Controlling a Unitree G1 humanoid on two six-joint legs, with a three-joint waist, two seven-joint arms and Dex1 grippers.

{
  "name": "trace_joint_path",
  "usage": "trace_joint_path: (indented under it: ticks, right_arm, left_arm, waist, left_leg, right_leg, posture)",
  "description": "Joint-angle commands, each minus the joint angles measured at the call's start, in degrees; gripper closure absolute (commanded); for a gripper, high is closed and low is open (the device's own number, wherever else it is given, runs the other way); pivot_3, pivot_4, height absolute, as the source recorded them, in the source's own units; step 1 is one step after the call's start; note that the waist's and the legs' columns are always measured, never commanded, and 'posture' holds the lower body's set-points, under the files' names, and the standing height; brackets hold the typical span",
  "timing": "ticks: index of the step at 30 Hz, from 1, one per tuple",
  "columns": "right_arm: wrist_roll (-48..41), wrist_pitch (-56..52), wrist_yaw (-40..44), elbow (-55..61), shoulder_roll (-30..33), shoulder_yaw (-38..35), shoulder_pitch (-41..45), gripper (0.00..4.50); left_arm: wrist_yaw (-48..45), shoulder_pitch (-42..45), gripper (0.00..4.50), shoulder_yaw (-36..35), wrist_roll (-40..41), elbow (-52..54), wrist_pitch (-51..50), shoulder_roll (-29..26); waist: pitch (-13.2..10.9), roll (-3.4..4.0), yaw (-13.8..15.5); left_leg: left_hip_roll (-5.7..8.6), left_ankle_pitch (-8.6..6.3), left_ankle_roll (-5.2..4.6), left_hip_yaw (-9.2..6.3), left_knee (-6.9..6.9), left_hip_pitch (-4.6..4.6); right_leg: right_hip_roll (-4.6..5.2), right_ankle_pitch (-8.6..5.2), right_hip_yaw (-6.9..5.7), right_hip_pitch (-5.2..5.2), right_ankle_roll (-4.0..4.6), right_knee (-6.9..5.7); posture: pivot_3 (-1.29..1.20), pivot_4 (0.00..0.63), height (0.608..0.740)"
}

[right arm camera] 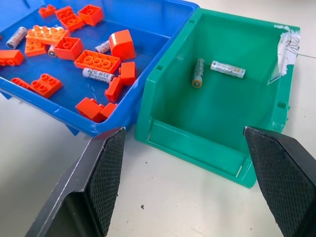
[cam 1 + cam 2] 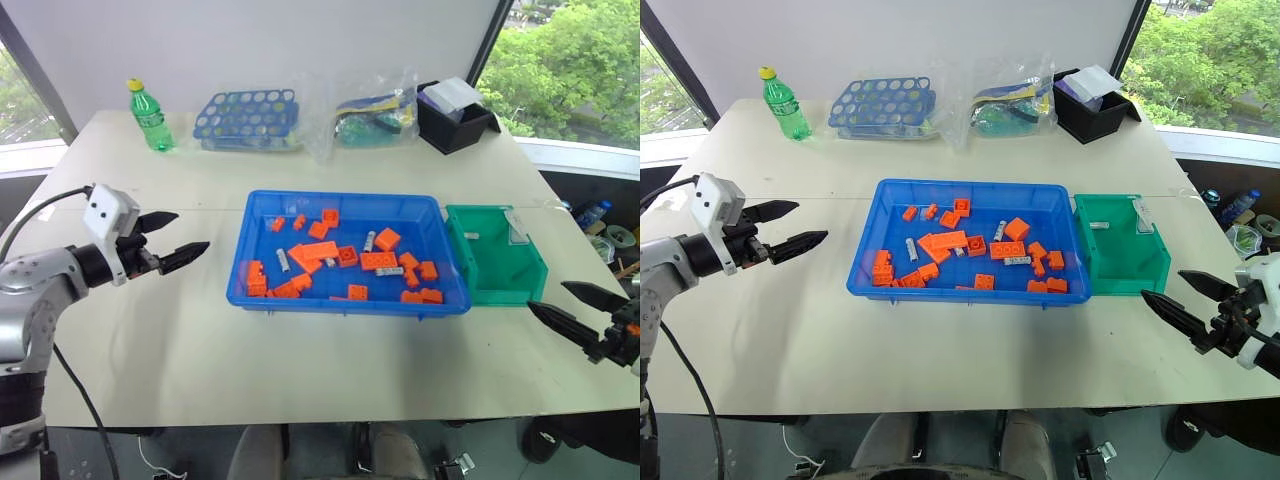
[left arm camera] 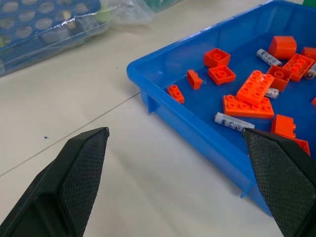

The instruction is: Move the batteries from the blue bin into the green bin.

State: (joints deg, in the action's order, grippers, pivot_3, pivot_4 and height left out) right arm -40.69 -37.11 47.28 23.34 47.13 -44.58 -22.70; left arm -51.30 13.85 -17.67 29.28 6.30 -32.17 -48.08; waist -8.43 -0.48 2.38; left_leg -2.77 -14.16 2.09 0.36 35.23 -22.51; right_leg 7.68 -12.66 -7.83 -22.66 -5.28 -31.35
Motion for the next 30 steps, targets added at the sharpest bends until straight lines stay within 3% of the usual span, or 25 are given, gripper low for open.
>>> trace_joint_path:
  ticks: [1, 7, 9, 17, 24, 27, 30]
  right_arm:
    - [0.37, 0.85, -0.28, 1.22, -0.46, -1.6, -0.32, 0.59]
    - [0.3, 0.73, -0.25, 0.98, -0.62, -2.06, -0.48, 0.59]
    - [-0.91, -0.5, -0.11, 0.54, -0.05, -2.15, 0.25, 0.06]
    - [0.56, -0.99, 1.02, -0.94, 5.56, 2.53, 7.01, 0.02]
    - [0.29, -3.53, -0.44, -5.65, 7.68, 18.39, 28.24, 0.02]
    - [4.78, -5.55, -3.43, -8.06, 2.66, 32.65, 42.92, 0.02]
    - [6.98, -8.74, -6.59, -10.44, -4.11, 41.27, 52.09, 0.02]
  left_arm:
    - [0.4, 1.67, 0.0, -0.96, 0.07, 0.72, 0.98, -0.68]
    - [0.66, 3.27, 0.0, -0.21, 0.4, -0.01, -0.15, -0.53]
    - [1.1, 3.6, 0.0, -0.21, 0.85, 0.37, -0.35, 0.09]
    - [0.4, 0.76, 0.0, -0.13, 4.11, 5.06, -3.1, 0.8]
    - [-2.31, 1.5, 0.0, 0.4, 6.62, 8.21, -5.04, -0.83]
    - [-3.36, 1.0, 0.0, 1.6, 4.53, 8.72, -3.07, -2.11]
    - [-3.62, 0.35, 0.0, 1.65, 3.89, 9.07, -2.33, -2.73]
  waist:
    - [0.0, -0.01, 0.0]
    - [0.02, -0.03, -0.03]
    - [0.03, -0.05, -0.04]
    - [0.07, -0.12, -0.16]
    - [0.04, -0.09, -0.15]
    - [0.05, -0.14, -0.54]
    - [0.1, -0.25, -0.18]
  left_leg:
    - [0.0, 0.0, 0.0, 0.0, 0.0, 0.0]
    - [0.0, 0.0, 0.0, 0.02, 0.0, 0.01]
    - [0.0, 0.0, 0.0, 0.02, 0.0, 0.01]
    - [0.0, 0.01, -0.01, 0.05, 0.01, 0.07]
    - [-0.03, 0.01, -0.02, 0.14, 0.04, 0.09]
    - [-0.07, 0.03, -0.04, 0.25, 0.01, 0.06]
    - [-0.07, 0.1, -0.17, 0.28, 0.01, 0.09]
  right_leg:
    - [0.0, 0.0, 0.0, 0.0, 0.0, 0.0]
    - [0.0, 0.0, 0.0, 0.01, 0.0, -0.02]
    - [0.0, 0.0, 0.01, 0.01, 0.0, -0.02]
    - [-0.01, 0.02, 0.03, 0.02, 0.03, -0.08]
    - [-0.01, 0.05, 0.03, -0.03, 0.08, -0.1]
    - [-0.01, 0.1, 0.04, -0.13, 0.16, -0.15]
    - [0.0, 0.21, 0.05, -0.18, 0.31, -0.33]
  posture:
    - [0.0, 0.15, 0.723]
    - [0.0, 0.15, 0.723]
    - [0.0, 0.15, 0.723]
    - [0.0, 0.15, 0.723]
    - [0.0, 0.15, 0.723]
    - [0.0, 0.15, 0.723]
    - [0.0, 0.15, 0.723]
